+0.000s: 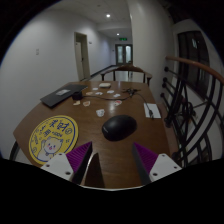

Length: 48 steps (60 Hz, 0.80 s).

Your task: Arrange mouse

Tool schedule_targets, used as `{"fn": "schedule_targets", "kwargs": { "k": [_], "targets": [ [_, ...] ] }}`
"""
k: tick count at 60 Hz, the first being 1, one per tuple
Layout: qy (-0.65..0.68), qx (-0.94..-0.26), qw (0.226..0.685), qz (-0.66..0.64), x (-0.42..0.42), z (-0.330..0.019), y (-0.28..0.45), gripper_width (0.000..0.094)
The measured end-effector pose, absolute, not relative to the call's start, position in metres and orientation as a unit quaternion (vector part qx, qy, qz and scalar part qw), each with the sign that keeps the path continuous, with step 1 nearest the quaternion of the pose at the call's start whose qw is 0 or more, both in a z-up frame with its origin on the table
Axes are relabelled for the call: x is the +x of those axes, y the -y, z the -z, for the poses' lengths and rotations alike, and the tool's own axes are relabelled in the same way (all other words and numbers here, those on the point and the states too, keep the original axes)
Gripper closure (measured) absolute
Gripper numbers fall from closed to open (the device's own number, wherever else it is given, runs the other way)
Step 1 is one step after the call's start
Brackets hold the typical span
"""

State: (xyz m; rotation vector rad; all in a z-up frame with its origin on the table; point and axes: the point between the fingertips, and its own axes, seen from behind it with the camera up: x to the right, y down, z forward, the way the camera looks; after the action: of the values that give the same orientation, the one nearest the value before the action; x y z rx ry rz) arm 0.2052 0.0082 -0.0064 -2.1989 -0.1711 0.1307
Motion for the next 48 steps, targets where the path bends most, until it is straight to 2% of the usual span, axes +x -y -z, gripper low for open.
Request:
{"fn": "schedule_targets", "kwargs": {
  "k": [4, 12, 24, 25, 31, 37, 43, 48],
  "targets": [
    [0.065, -0.895, 0.438, -0.059, 0.196, 0.021, -0.026, 0.0126],
    [0.049, -0.89, 0.45, -0.052, 0.195, 0.018, -0.056, 0.0133],
    [0.032, -0.895, 0.443, -0.039, 0.186, 0.02, -0.103, 0.0129],
    [0.03, -0.896, 0.443, -0.031, 0.188, 0.02, -0.105, 0.0142],
    [0.016, -0.897, 0.442, -0.015, 0.191, 0.019, -0.109, 0.0386],
    [-0.011, -0.895, 0.444, -0.029, 0.194, 0.019, -0.11, 0.0504],
    [-0.012, -0.893, 0.45, -0.029, 0.196, 0.017, -0.105, 0.0585],
    [-0.02, -0.885, 0.464, -0.026, 0.202, -0.002, -0.092, 0.0598]
  ]
}}
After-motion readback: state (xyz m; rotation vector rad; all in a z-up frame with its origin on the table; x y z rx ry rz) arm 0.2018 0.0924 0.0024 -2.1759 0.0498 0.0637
